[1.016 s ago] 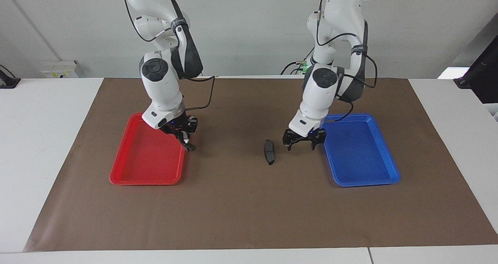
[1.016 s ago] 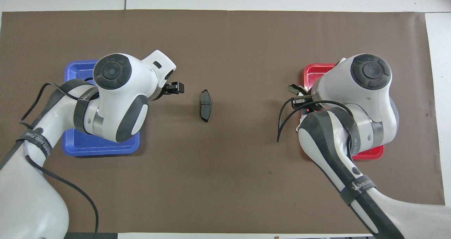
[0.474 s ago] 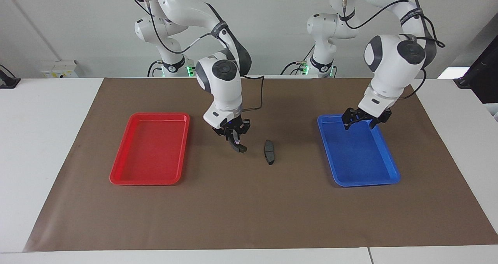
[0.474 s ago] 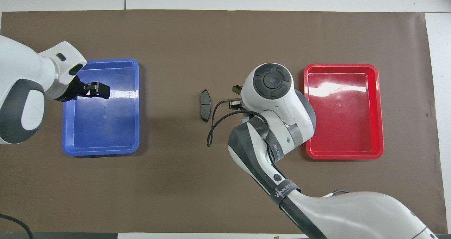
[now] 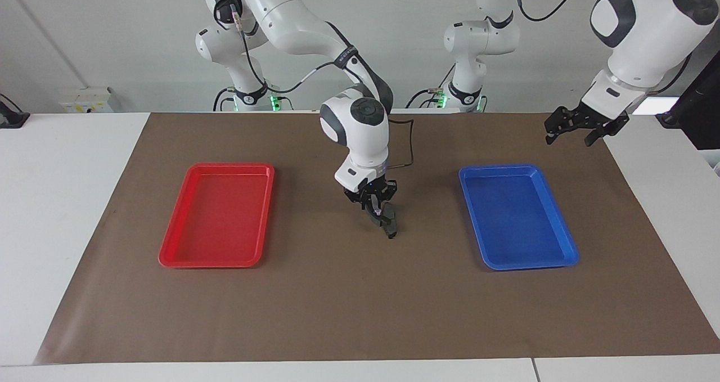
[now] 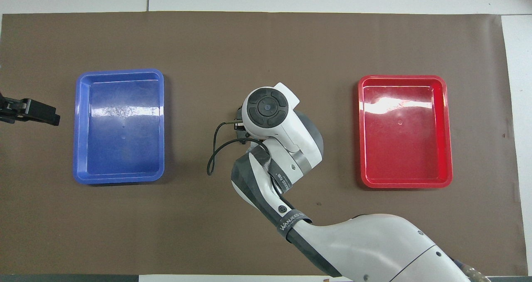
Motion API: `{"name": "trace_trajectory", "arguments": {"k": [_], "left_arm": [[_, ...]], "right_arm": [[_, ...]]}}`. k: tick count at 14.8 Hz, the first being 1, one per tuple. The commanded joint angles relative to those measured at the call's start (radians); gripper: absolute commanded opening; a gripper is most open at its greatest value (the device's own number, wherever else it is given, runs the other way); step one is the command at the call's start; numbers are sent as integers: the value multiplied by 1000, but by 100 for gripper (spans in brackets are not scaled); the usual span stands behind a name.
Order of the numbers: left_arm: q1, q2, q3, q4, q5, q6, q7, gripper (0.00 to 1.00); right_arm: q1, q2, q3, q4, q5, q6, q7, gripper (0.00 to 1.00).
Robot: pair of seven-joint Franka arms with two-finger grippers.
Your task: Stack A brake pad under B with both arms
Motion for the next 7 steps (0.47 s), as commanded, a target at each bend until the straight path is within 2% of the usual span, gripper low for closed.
{"name": "trace_trajectory", "arguments": {"k": [1, 7], "left_arm": [[18, 2, -5, 40, -2, -61, 23, 99], [18, -24, -10, 20, -2, -57, 15, 99]], "right_arm": [[16, 50, -2, 38, -13, 12, 41, 0], [27, 71, -2, 54, -31, 25, 53, 0]]}}
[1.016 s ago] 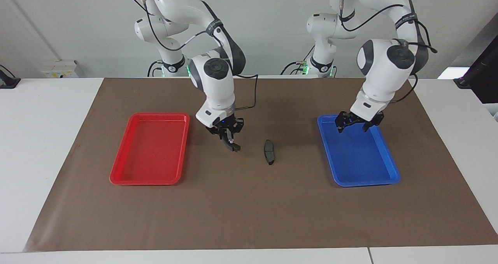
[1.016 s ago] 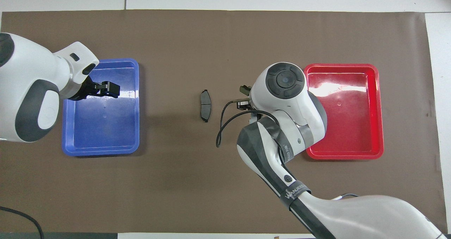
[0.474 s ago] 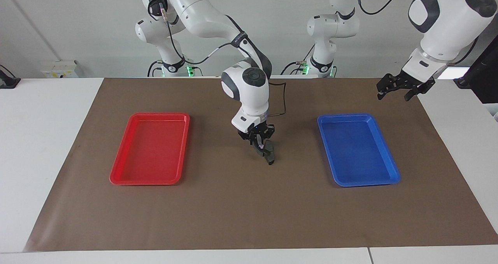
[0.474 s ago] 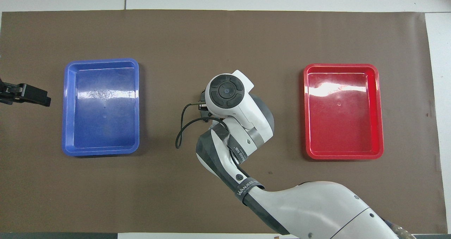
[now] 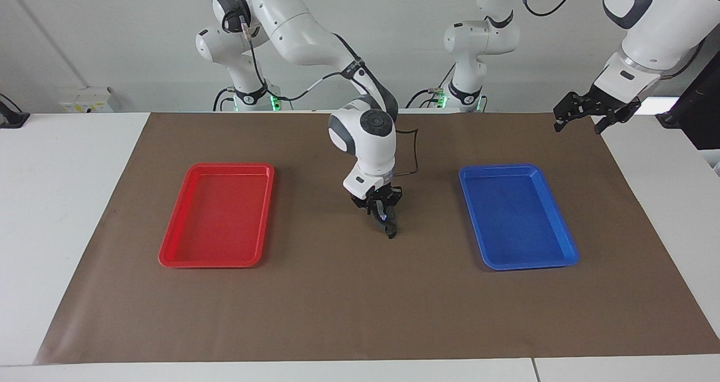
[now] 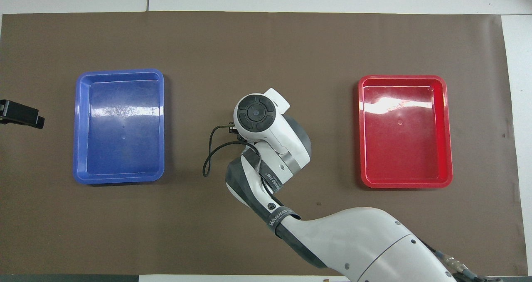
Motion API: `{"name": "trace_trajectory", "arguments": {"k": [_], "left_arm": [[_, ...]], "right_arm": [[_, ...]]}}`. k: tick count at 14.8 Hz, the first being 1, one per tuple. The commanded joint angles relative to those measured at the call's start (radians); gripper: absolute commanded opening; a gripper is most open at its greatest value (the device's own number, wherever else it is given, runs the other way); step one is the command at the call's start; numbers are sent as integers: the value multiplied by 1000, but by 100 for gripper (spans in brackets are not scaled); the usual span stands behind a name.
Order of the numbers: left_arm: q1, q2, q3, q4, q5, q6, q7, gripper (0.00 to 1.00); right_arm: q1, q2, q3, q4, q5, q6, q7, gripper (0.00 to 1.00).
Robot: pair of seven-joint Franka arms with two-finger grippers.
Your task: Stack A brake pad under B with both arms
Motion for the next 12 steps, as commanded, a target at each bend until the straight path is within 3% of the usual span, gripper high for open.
{"name": "trace_trajectory", "arguments": {"k": [1, 12], "left_arm": [[9, -16, -7, -9, -2, -15, 11, 99], [9, -16, -7, -9, -2, -16, 11, 99]], "right_arm": [[4, 12, -1, 33, -18, 16, 31, 0], [10, 24, -3, 29, -27, 76, 37, 0]]}}
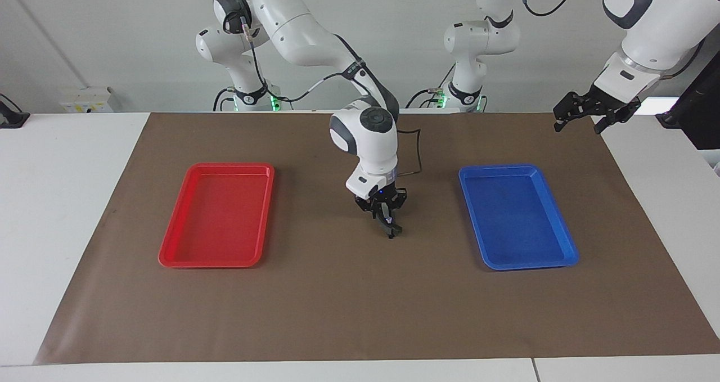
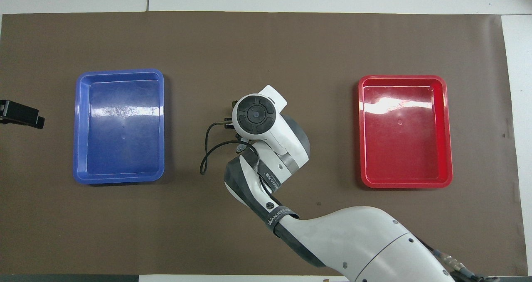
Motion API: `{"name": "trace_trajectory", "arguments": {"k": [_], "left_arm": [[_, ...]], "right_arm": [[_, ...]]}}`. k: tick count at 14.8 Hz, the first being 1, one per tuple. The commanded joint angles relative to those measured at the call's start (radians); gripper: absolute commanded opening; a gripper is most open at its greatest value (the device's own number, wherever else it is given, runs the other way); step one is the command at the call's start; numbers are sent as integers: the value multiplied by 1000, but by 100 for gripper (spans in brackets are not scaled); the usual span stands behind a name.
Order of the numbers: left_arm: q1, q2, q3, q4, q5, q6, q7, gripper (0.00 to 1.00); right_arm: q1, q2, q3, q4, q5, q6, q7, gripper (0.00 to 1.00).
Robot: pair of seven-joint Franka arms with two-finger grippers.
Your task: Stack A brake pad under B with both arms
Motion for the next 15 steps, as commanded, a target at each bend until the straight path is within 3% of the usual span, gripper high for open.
{"name": "trace_trajectory", "arguments": {"k": [1, 11, 15], "left_arm": [[9, -16, -7, -8, 0, -16, 9, 99], [9, -16, -7, -8, -2, -16, 11, 99], [9, -16, -7, -8, -2, -16, 11, 99]], "right_arm": [[5, 13, -3, 20, -29, 8, 36, 0], [8, 20, -3, 12, -32, 36, 54, 0], [6, 20, -1, 6, -32, 47, 57, 6]]}}
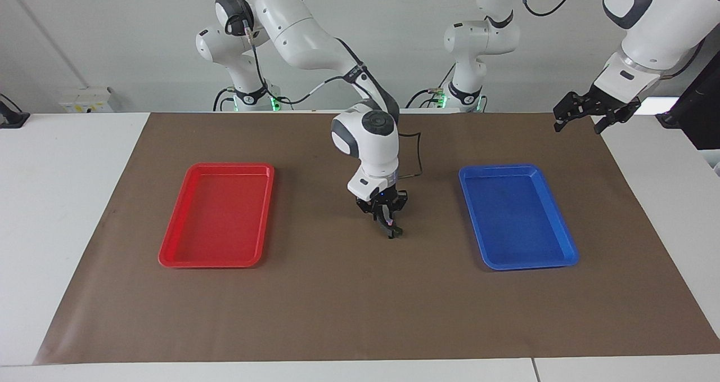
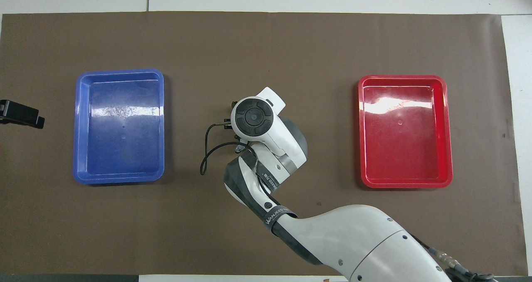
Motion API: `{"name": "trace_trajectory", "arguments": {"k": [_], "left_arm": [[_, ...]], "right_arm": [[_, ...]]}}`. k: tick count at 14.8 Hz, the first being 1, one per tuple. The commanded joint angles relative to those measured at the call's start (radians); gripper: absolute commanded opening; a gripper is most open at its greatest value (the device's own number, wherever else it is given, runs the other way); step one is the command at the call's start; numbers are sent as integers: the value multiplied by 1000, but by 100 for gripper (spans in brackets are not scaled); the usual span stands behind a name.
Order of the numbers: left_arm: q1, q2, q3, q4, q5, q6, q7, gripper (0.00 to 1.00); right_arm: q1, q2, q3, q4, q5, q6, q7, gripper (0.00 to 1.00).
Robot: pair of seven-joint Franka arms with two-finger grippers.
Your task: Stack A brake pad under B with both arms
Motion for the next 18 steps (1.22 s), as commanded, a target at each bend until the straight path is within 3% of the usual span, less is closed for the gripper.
{"name": "trace_trajectory", "arguments": {"k": [1, 2, 6, 12, 18], "left_arm": [[9, -16, -7, -8, -2, -16, 9, 99], [9, -16, -7, -8, -2, -16, 11, 99], [9, -16, -7, -8, -2, -16, 11, 99], [9, -16, -7, -8, 0, -16, 11, 99], [9, -16, -7, -8, -2, -16, 9, 99]], "right_arm": [[2, 4, -2, 6, -20, 24, 38, 7], [2, 4, -1, 4, -20, 24, 38, 12], [1, 4, -1, 3, -18, 26, 40, 100], [1, -20, -14, 7, -55, -35, 46, 99], [-182, -258, -28, -63, -86, -187, -3, 99]]}}
